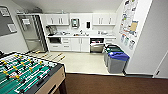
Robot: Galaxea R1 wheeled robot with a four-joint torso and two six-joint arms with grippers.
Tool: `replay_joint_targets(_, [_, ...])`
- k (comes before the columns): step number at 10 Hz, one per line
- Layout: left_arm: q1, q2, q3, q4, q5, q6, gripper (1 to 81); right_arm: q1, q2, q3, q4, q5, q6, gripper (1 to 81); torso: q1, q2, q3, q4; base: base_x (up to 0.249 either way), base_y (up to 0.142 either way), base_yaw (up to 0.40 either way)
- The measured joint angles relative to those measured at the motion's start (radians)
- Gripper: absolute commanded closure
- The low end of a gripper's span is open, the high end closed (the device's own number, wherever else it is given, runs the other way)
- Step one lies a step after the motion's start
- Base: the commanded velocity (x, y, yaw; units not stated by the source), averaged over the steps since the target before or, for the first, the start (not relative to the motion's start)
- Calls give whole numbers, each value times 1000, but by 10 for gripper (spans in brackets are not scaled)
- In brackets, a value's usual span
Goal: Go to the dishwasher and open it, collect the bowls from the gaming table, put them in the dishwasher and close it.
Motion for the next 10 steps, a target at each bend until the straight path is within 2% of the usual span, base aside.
replay_joint_targets(10, [0, 3, -2, -1, 1, 0, 811, 0, 4, -17, 0, -1, 0, 811, 0, 0, 0, 0, 148, 0, 0])
